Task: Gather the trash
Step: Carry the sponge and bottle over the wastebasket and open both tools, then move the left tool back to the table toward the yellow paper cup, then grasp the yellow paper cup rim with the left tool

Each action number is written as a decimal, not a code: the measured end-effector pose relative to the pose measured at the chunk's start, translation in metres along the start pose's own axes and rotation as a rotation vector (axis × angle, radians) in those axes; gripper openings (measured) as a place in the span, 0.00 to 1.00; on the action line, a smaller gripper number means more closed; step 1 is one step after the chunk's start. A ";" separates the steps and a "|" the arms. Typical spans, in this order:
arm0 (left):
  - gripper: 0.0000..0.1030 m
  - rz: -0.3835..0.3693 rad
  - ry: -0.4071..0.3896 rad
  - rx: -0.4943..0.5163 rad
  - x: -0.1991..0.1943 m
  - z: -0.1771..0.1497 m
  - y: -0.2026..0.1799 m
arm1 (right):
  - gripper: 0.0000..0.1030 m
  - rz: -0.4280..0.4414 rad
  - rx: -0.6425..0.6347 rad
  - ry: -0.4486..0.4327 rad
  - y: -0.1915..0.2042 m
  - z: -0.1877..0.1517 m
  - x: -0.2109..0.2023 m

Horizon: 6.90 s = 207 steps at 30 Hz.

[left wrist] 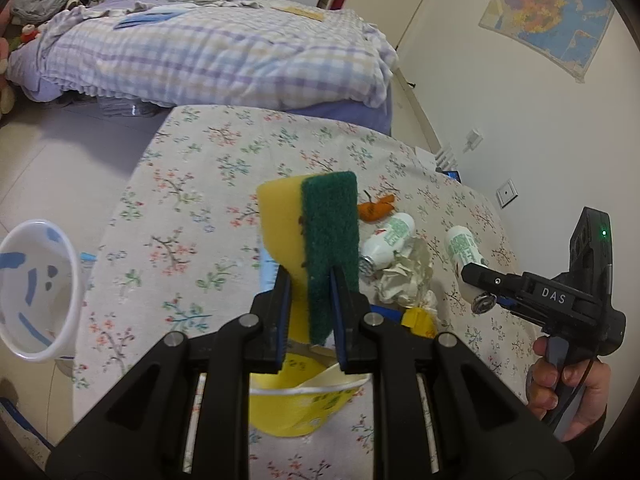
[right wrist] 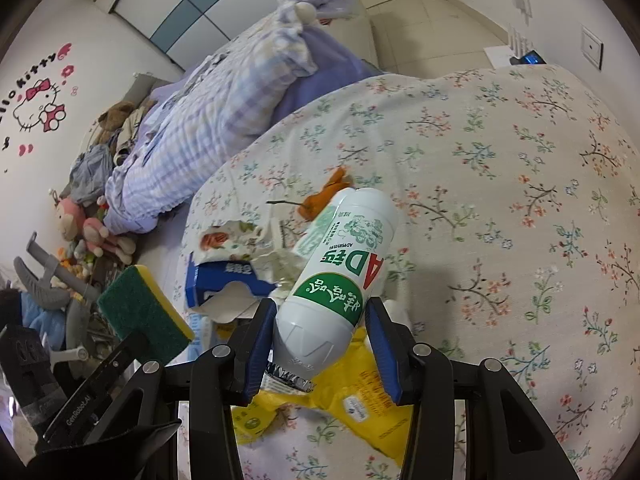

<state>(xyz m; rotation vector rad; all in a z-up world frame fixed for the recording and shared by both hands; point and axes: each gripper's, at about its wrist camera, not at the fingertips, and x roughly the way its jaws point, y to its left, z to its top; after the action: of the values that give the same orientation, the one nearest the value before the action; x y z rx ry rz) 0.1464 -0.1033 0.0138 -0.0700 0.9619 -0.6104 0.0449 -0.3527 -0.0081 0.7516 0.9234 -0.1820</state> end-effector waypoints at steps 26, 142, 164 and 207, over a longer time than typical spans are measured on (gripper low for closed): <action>0.20 0.262 -0.020 -0.277 -0.052 -0.029 0.186 | 0.46 0.183 -0.326 0.113 0.200 -0.070 0.078; 0.85 -0.045 0.160 0.026 0.034 -0.080 0.013 | 0.73 -0.214 -0.215 0.226 -0.045 -0.079 0.021; 0.79 0.146 0.132 -0.251 0.022 -0.041 0.019 | 0.73 -0.175 -0.209 0.238 -0.045 -0.071 0.017; 0.26 0.193 0.097 -0.222 -0.001 -0.048 0.043 | 0.46 -0.186 -0.305 0.226 -0.027 -0.074 0.022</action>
<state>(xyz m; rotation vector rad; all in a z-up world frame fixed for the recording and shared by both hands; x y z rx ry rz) 0.1279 -0.0575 -0.0273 -0.1441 1.1140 -0.3299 -0.0023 -0.3203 -0.0663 0.4079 1.2060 -0.1159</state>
